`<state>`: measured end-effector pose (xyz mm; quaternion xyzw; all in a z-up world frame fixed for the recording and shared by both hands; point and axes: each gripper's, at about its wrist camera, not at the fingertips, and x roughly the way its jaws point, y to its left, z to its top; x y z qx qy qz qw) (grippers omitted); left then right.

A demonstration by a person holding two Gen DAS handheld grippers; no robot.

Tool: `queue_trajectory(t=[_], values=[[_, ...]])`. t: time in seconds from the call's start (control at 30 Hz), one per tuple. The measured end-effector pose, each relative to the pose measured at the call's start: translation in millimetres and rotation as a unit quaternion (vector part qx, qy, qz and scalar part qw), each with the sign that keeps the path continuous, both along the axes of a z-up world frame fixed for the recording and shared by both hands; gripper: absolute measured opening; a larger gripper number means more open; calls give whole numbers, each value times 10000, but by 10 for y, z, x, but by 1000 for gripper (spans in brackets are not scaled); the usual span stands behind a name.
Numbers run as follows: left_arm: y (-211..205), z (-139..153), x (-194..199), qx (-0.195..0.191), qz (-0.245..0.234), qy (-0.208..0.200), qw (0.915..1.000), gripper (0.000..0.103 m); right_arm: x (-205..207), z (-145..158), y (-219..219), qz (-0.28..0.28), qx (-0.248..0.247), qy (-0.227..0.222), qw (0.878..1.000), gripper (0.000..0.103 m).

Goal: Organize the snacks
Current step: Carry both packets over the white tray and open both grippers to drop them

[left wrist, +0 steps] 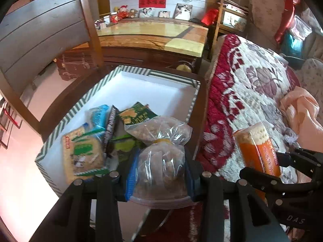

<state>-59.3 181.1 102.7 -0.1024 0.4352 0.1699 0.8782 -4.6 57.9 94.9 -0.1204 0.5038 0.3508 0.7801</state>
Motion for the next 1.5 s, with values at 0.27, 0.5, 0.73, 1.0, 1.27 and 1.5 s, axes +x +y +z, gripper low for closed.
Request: queue_trajectory(t=[0.27, 0.5, 0.73, 1.0, 1.27, 1.5], values=[[238, -12, -40, -30, 253, -40, 9997, 42, 8, 78, 360, 334, -35, -79, 9994, 54], [459, -40, -114, -81, 501, -63, 9987, 42, 70, 61, 655, 542, -95, -52, 9985, 54], [651, -116, -153, -157, 735, -23, 9972, 42, 211, 31, 963, 700, -195, -35, 9974, 54], [762, -159, -129, -208, 830, -30, 9963, 42, 403, -2, 1354, 862, -309, 0, 9958, 54], [874, -202, -50, -258, 886, 8, 9957, 42, 561, -117, 1733, 996, -392, 123, 9942, 54], [910, -238, 10, -277, 882, 26, 9957, 42, 584, -289, 1934, 1055, -419, 247, 9932, 54]])
